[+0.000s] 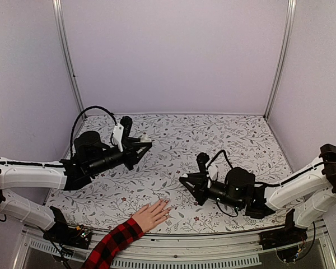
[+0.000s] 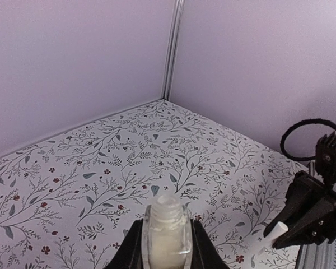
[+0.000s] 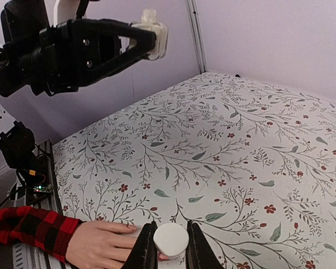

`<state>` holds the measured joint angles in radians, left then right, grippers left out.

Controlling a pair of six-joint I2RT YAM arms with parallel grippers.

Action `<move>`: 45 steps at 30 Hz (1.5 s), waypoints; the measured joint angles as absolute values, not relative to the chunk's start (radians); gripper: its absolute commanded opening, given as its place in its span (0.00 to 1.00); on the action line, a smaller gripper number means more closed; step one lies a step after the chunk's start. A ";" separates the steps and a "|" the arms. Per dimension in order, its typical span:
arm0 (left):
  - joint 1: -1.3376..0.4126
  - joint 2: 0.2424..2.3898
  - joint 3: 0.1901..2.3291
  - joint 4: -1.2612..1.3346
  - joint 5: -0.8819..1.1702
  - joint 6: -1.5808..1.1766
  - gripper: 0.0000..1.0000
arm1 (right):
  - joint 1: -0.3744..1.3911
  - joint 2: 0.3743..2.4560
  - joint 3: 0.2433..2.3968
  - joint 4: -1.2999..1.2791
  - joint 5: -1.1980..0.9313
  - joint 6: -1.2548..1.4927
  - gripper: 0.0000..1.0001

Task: Paint the nails
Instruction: Paint the nail polish on the nail, then close the nail polish bottle.

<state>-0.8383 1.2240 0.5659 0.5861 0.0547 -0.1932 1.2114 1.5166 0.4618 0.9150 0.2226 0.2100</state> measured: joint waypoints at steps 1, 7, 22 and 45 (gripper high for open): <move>-0.841 1.226 0.567 0.586 0.065 -0.189 0.00 | 1.207 1.493 0.463 0.900 0.220 0.207 0.00; -0.852 1.238 0.568 0.596 0.137 -0.167 0.00 | 1.171 1.272 0.518 0.691 0.157 0.159 0.00; -1.015 1.293 0.570 0.707 0.292 -0.095 0.00 | 1.142 0.981 0.785 0.228 -0.070 0.079 0.00; -1.168 1.420 0.690 0.798 0.412 -0.047 0.00 | 1.142 1.046 0.923 -0.037 -0.385 -0.046 0.00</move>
<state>-1.1679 1.4204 0.6903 0.7982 0.4118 -0.0471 1.1423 1.0462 0.9230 -0.0372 -0.3847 -0.0456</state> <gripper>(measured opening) 0.214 0.162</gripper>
